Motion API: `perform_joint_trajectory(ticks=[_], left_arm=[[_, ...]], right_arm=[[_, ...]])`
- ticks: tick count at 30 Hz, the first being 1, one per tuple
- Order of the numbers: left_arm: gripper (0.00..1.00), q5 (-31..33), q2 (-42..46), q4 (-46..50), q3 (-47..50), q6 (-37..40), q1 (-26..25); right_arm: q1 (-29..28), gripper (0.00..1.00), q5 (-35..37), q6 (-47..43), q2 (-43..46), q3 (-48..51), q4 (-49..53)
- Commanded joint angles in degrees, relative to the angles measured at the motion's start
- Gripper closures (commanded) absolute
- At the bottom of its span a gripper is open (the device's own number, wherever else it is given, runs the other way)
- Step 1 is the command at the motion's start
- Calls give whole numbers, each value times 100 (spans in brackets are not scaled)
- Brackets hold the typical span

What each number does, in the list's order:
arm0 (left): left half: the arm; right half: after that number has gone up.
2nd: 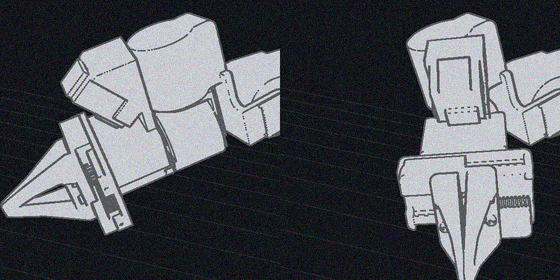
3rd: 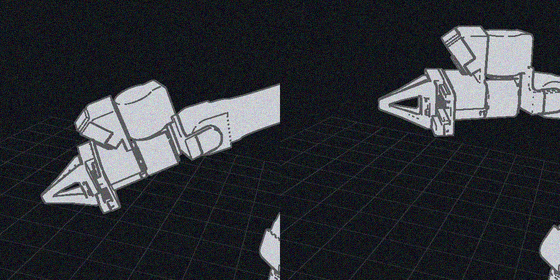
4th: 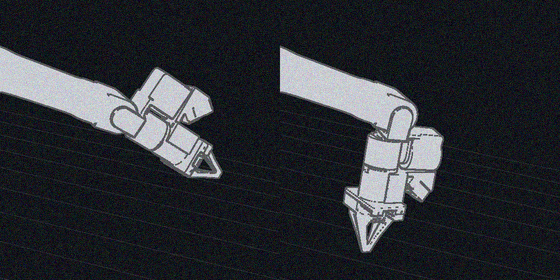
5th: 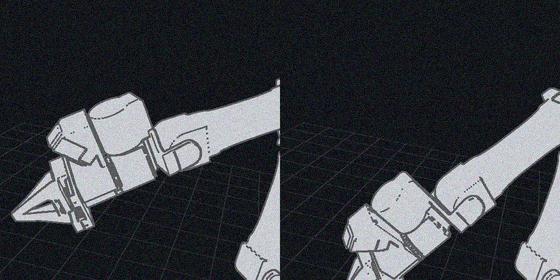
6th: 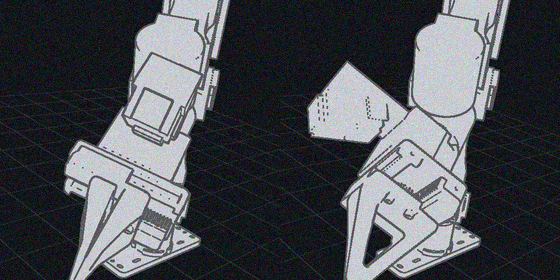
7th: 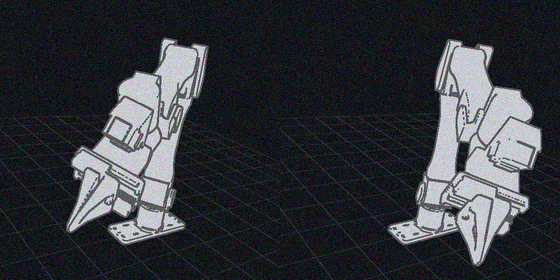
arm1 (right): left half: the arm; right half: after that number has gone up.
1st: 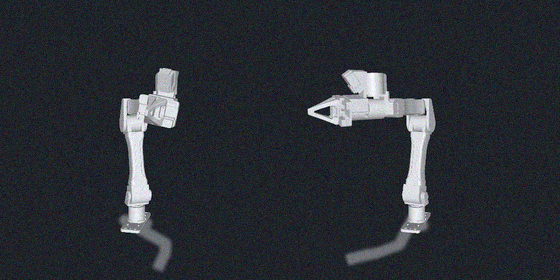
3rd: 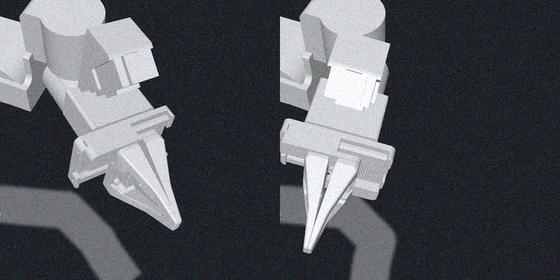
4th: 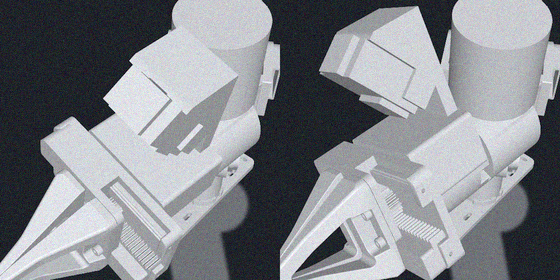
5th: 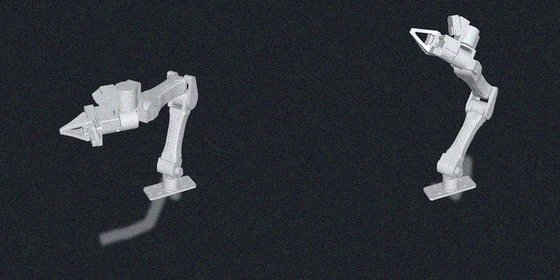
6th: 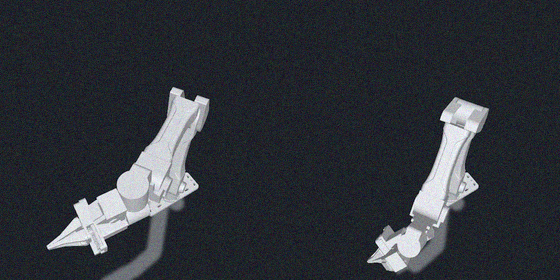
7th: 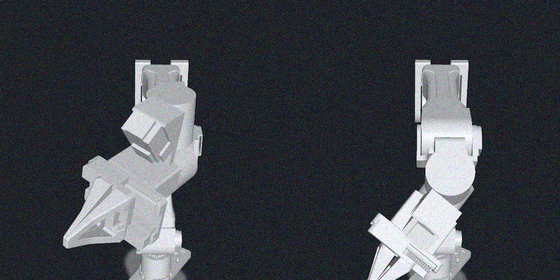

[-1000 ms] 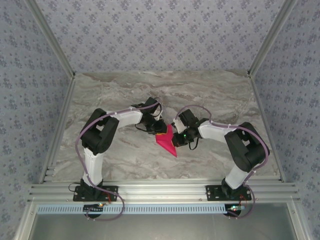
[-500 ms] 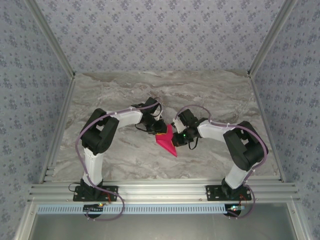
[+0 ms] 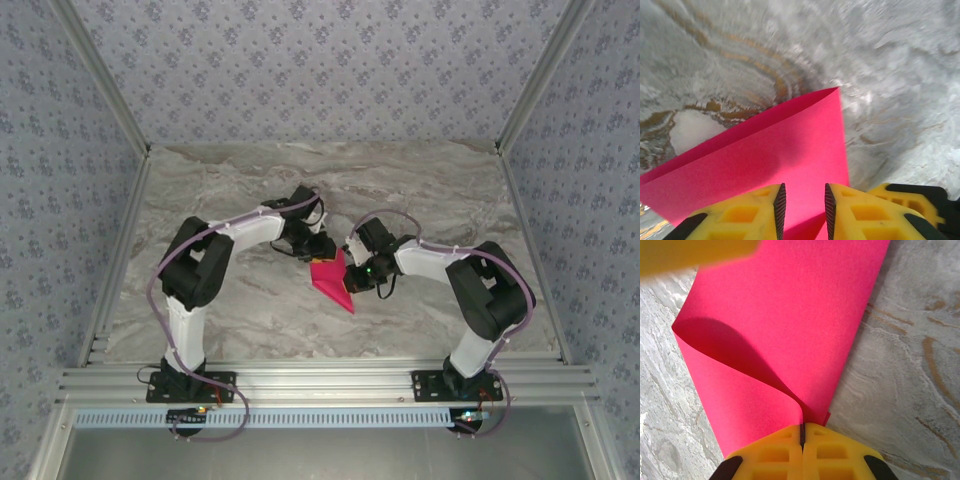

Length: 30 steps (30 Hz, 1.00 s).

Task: Fold a paper plane with a square sheet of paper (fold left side to right side)
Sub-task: Third fold the triangle at the center of the table.

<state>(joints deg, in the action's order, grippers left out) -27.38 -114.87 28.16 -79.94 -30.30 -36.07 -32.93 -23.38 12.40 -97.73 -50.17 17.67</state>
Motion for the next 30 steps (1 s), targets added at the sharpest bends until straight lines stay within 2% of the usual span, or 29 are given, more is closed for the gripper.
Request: perform_joint_trajectory(ticks=[1,4,9,13,19,30], left_arm=[[70,83,614,303,-172,158,97],[76,-25,1043,120,262,10,69],[85,-493,1540,-863,1403,-586,-186],[86,-629,1639,-1612,1986,-1028,-466],[86,-594,1371,-2085,2274,-1225,-634],[86,-383,989,-2268,2332,-1181,-674]], right_arm=[[-77,100,306,-132,-321,92,444],[-74,100,310,-142,-335,86,449],[-82,100,299,-157,-378,11,481],[-75,100,299,-168,-398,-29,518],[-77,100,307,-177,-390,-12,560],[-85,100,303,-177,-398,-1,565]])
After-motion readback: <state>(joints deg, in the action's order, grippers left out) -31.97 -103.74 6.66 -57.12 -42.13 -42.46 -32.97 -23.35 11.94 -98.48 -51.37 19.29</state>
